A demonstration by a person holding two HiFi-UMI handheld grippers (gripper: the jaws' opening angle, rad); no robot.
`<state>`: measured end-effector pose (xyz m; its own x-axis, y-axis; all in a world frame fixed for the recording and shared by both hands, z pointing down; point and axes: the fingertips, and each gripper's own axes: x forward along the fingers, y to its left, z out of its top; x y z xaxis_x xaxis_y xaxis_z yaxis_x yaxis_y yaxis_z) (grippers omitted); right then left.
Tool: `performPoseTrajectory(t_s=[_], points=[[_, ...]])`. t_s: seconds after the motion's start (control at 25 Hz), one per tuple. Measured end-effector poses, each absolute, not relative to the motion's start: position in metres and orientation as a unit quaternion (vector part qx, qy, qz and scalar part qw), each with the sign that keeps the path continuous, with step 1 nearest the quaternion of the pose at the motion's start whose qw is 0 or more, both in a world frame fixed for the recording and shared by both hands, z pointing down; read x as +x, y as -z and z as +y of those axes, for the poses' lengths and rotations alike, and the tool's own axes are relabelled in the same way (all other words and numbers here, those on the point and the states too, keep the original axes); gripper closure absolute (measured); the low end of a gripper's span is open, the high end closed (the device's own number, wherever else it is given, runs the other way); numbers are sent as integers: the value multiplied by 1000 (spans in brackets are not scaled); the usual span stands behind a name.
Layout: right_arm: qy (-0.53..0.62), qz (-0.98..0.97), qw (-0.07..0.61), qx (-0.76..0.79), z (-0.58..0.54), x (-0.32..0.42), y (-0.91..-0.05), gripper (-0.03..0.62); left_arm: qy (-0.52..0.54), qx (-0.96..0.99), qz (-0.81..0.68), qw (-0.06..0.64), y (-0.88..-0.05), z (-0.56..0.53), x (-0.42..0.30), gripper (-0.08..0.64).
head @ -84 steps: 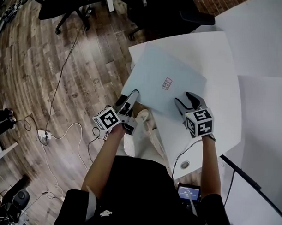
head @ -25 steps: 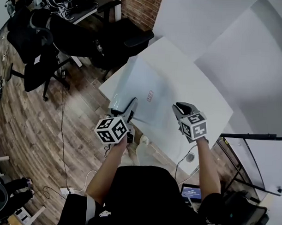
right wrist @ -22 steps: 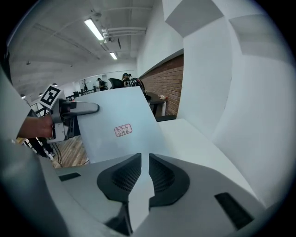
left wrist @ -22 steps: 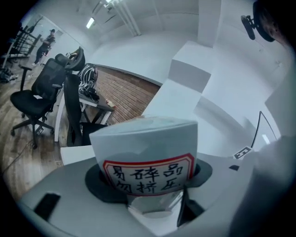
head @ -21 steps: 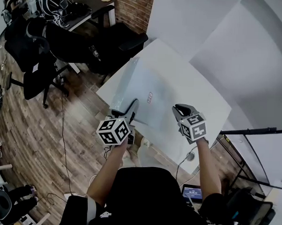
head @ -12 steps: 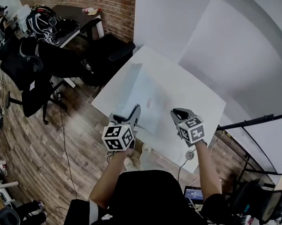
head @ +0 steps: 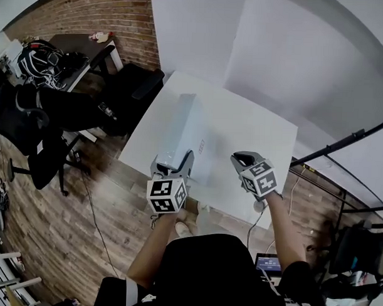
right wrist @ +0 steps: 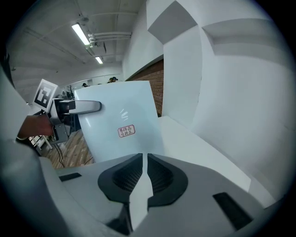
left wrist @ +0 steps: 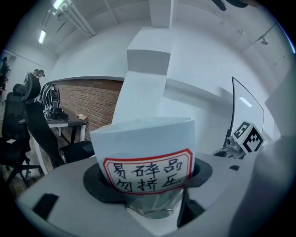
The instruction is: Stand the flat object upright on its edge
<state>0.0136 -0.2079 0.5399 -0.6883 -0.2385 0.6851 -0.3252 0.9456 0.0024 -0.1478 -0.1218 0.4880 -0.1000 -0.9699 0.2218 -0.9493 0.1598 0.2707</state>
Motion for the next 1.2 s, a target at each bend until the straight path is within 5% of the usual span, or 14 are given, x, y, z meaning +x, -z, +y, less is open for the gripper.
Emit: performPoseTrajectory(t_s=[1.2], points=[[-130,-905,305,266,-161,115,-535,548,-76,736,-668,82,-476,-149,-45,236]])
